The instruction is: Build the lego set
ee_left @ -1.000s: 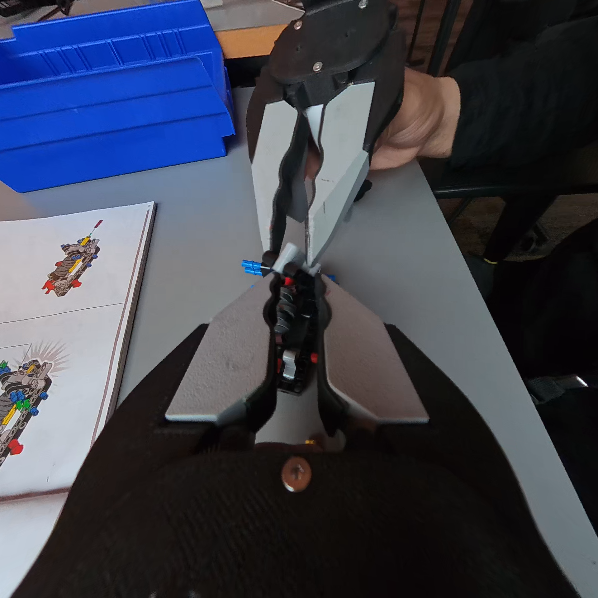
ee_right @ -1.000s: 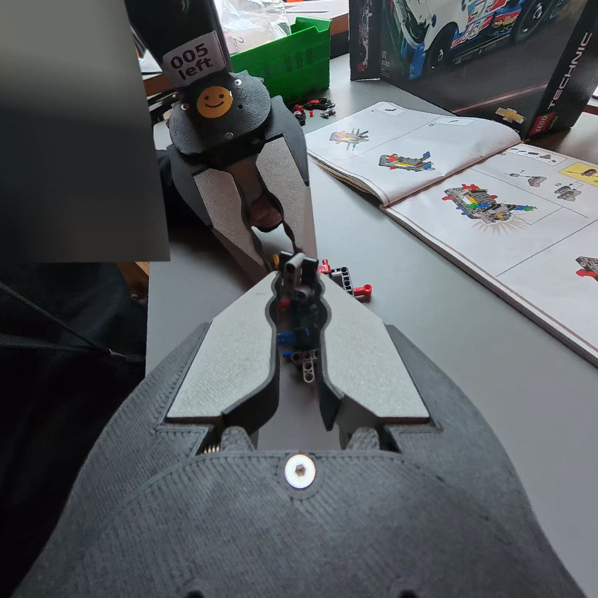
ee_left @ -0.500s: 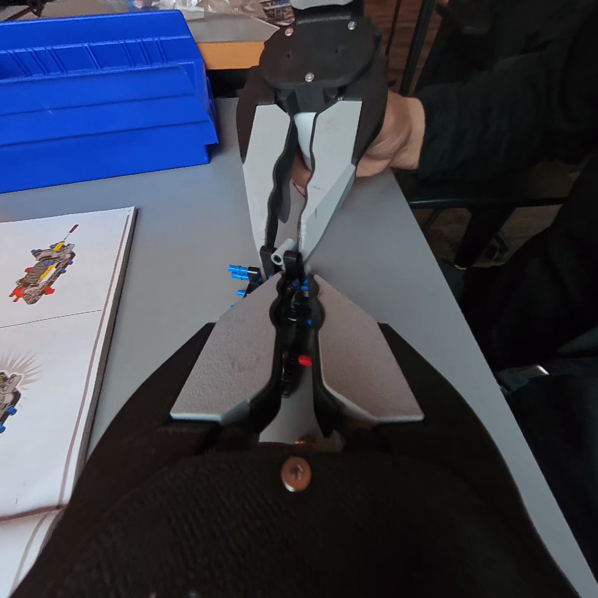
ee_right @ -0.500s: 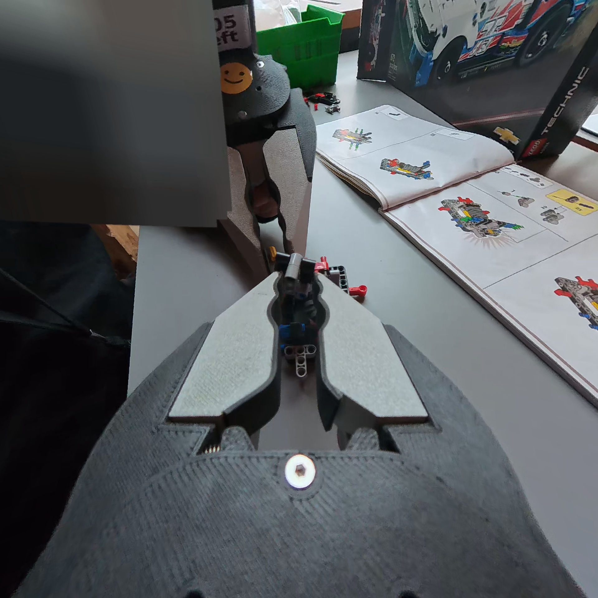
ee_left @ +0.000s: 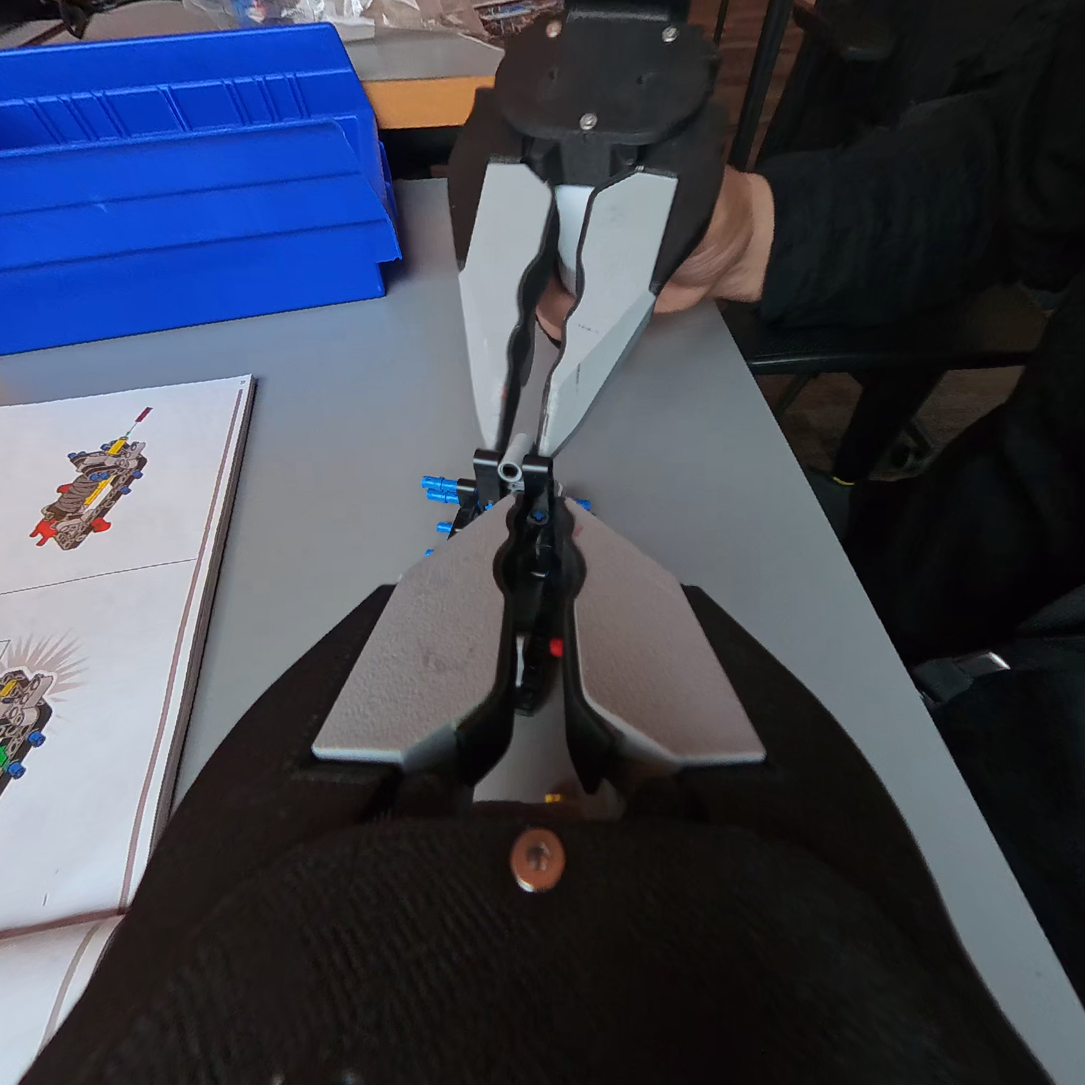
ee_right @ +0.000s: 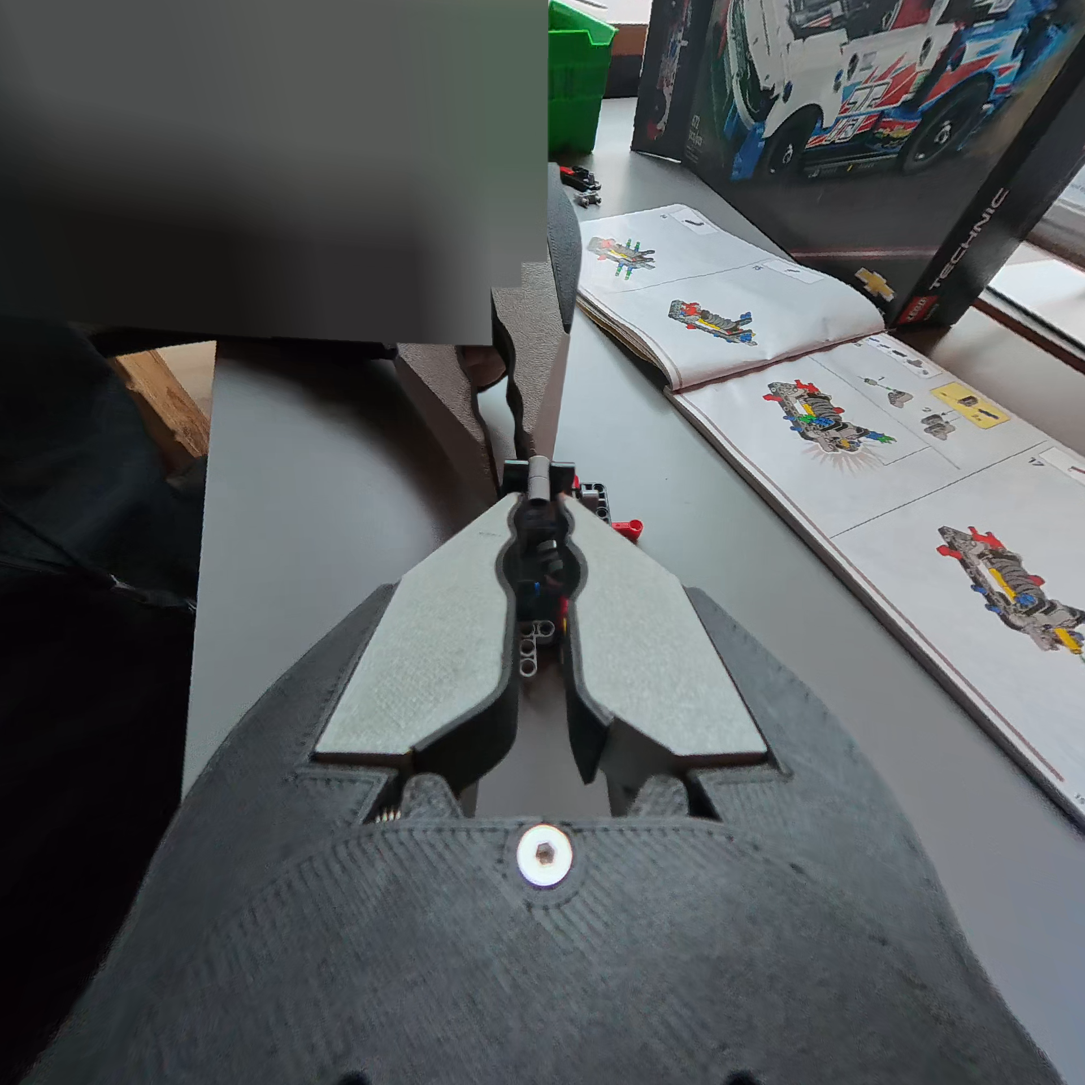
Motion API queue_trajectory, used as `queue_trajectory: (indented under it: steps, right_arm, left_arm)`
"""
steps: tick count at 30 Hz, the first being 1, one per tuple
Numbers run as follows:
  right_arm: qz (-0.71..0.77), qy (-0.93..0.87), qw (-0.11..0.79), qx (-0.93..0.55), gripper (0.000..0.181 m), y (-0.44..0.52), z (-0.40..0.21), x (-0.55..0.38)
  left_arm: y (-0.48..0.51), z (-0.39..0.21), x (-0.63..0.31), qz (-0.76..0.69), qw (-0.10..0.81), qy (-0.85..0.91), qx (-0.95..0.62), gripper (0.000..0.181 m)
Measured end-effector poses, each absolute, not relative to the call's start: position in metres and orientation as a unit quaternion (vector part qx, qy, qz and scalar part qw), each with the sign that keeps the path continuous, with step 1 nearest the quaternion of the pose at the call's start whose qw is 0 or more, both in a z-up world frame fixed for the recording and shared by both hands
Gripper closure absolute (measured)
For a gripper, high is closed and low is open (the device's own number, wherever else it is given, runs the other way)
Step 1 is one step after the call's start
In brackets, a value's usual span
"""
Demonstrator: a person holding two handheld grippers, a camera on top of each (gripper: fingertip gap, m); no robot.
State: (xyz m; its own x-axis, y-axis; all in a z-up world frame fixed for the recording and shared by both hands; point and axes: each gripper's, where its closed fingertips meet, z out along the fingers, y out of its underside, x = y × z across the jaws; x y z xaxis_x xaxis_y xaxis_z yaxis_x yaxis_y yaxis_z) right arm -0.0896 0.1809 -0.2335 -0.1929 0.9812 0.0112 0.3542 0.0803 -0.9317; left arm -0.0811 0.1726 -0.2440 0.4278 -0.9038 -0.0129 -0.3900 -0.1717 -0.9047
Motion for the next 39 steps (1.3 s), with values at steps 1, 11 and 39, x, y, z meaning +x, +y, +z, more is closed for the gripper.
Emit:
queue_trajectory:
  steps: [1, 11, 39]
  right_arm:
    - [0.425, -0.646, 0.369, -0.516, 0.178, 0.180, -0.233, -0.089]
    - [0.424, -0.659, 0.358, -0.507, 0.177, 0.176, -0.236, -0.086]
    - [0.328, -0.717, 0.322, -0.524, 0.177, 0.196, -0.270, -0.068]
  left_arm:
    - [0.173, -0.245, -0.082, -0.277, 0.454, 0.457, -0.713, 0.175]
    - [0.167, -0.244, -0.076, -0.297, 0.445, 0.462, -0.707, 0.173]
    - [0.178, -0.280, -0.092, -0.288, 0.370, 0.442, -0.765, 0.144]
